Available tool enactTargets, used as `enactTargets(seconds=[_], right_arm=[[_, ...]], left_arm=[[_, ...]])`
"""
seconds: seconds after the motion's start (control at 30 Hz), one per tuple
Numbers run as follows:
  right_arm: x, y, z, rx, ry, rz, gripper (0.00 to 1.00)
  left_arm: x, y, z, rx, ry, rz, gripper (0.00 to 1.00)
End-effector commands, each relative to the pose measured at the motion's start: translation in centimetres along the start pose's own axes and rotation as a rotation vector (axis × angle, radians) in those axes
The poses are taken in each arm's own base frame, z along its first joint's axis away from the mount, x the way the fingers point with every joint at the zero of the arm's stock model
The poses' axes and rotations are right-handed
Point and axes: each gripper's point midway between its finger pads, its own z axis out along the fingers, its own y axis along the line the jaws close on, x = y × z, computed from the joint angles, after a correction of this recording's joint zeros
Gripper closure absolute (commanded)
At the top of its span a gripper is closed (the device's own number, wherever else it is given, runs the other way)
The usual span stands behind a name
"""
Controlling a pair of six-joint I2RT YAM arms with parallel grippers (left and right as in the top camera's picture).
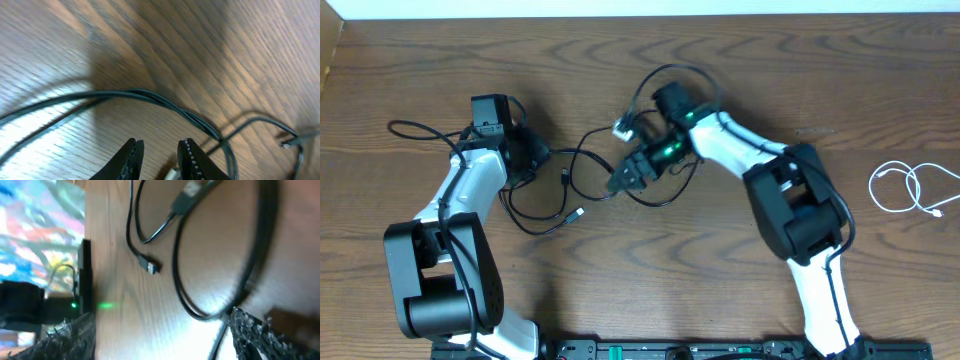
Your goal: Untangle cables
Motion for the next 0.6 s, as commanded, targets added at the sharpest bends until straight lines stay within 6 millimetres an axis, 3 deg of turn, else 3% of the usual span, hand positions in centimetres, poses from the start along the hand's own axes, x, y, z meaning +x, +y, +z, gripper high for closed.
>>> enactTargets(seconds=[0.0,0.13,0.27,0.57], right_arm=[[0.6,-0.6,-0.3,-0.052,-0.009,0.090,0.18],[-0.3,-0.8,-0.4,-0.048,-0.035,0.099,0.08],[-1.6,-1.1,-0.7,-0.045,-0.076,0.126,0.07],[-1.9,-1.5,-1.2,-0.040,-0.093,0.152,0.05]], left_arm=[[0.9,-1.6,-0.1,0.083,0.057,0.001,0.71],[1.8,-2.4,0.0,0.088,0.070,0.031,0.72],[2.9,-3.1,0.7,0.073,0.079,0.152,0.75],[5.5,-1.1,2.5,-0.074,0.137,0.217,0.75]])
